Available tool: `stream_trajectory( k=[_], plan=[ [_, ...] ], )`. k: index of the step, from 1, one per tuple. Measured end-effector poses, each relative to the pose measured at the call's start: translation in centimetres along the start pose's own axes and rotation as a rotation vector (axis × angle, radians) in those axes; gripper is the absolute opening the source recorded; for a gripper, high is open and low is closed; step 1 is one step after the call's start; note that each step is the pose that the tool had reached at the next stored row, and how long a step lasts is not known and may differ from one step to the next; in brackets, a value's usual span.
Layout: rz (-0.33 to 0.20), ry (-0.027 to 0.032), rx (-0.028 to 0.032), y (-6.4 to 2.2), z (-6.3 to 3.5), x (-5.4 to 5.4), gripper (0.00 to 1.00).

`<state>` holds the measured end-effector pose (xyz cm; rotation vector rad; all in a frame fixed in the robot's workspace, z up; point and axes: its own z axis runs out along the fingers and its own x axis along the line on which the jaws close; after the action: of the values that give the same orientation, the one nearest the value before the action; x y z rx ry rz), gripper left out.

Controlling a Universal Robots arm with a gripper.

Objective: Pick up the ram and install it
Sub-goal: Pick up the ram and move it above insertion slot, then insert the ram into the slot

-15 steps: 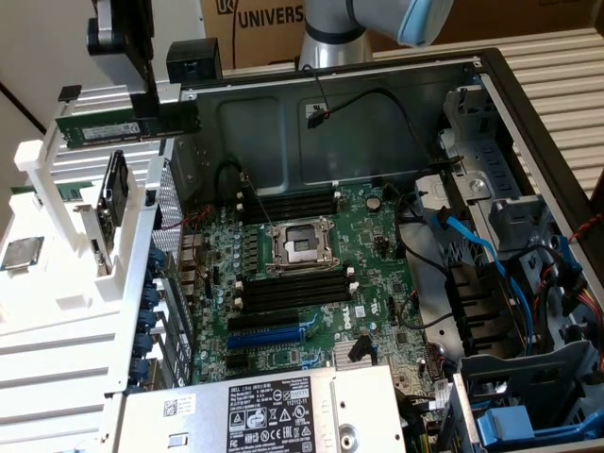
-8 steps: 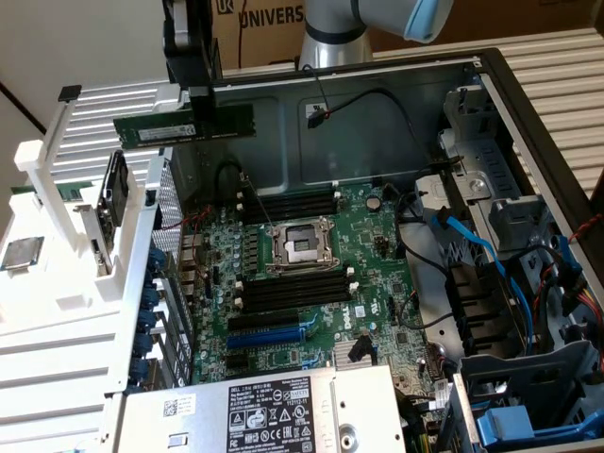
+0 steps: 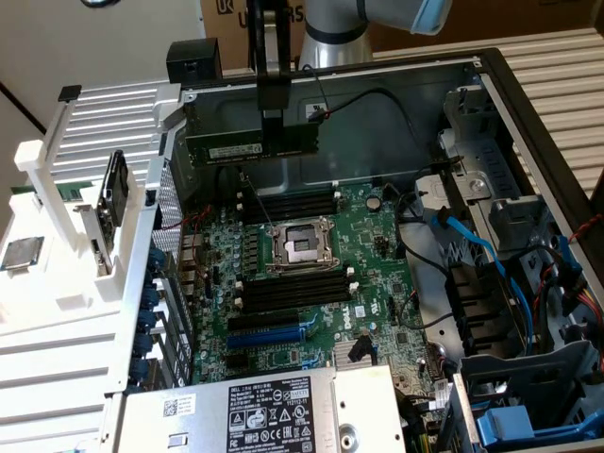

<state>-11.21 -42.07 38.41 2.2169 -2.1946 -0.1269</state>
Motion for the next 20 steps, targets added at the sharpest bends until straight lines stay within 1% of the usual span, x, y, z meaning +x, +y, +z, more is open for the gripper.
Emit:
stream_trajectory(
  k=[1, 2, 5, 18, 20],
  plan=[
    [0.0, 0.0, 0.0001, -0.7, 0.31, 0.0, 0.12],
    [0.0, -0.0002, 0.0001, -0.93, 0.66, 0.1, 0.12],
    [0.0, 0.0, 0.0002, -1.01, 1.74, 0.1, 0.12],
    [0.0, 0.0005, 0.0003, -1.01, 1.78, 0.1, 0.12],
    [0.0, 0.0007, 0.002, -1.01, 1.79, 0.1, 0.12]
  ],
)
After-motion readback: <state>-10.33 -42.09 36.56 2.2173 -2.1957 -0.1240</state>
